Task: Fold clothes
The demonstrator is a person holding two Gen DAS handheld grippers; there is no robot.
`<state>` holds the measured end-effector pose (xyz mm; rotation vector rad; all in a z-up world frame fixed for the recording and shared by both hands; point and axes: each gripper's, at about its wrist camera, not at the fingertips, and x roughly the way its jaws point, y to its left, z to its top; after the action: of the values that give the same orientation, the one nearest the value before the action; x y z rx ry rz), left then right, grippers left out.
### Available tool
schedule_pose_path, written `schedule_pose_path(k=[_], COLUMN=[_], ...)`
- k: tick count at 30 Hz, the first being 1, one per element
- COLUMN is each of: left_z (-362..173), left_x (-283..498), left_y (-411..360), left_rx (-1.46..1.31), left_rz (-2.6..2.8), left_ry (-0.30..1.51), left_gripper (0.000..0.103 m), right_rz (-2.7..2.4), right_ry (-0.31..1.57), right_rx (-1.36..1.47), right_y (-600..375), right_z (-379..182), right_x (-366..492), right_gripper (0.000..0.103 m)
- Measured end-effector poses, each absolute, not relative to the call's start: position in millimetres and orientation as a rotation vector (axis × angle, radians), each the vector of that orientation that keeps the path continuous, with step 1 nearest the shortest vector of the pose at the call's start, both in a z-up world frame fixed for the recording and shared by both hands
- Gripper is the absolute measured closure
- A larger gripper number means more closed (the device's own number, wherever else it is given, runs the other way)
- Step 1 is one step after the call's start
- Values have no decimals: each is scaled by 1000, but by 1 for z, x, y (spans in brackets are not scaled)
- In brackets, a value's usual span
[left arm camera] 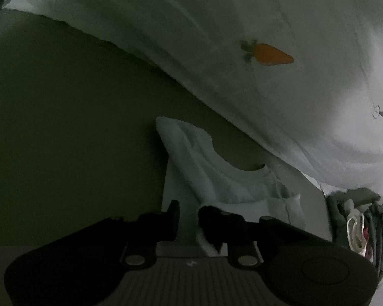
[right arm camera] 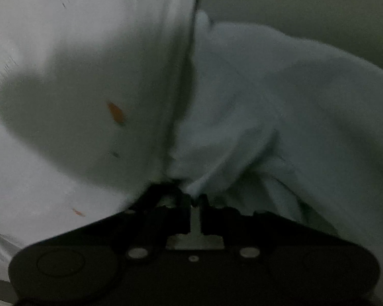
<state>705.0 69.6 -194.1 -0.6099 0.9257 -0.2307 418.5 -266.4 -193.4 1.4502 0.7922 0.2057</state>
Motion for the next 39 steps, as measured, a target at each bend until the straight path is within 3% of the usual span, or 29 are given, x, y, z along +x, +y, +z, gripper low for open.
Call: schedule_pose_path(k=[9,14,17,18,21,23,31,33,39], left_z=[-200,-200,-203,-202,-193,-187,-171,-171,-174], left_x=[704,704,704,704,702,698,647,625,543], left_y=[73,74,78,79,79,80,89,93,92], left_rx=[-614,-606,-615,-605,-540,-502,-530,-543,-460], left_rz=[-222,-227,-224,-221,-208,-221,-223,-213,-194], left_ry=[936,926,934,935,931,917,906,914,990], left_gripper=[80,77,64,56,35,33,18,16,15], right_rz=[416,208,127,107,130,151,152,127,75], right_ry=[521,652,780,843,939,985,996,1001,1001], right_rx=[1717,1603,1594,1581,1504,1432,1302,1225,967], right_y=[-279,-282,-272,-264,-241,-230,-238,-242,-264], right_z=[-204,-224,-256,-264,-265,-256,-229,-219,-198], right_x=[427,447,458,459,456,454,436,425,388], right_gripper=[94,94,96,103,103,102,88,73,66])
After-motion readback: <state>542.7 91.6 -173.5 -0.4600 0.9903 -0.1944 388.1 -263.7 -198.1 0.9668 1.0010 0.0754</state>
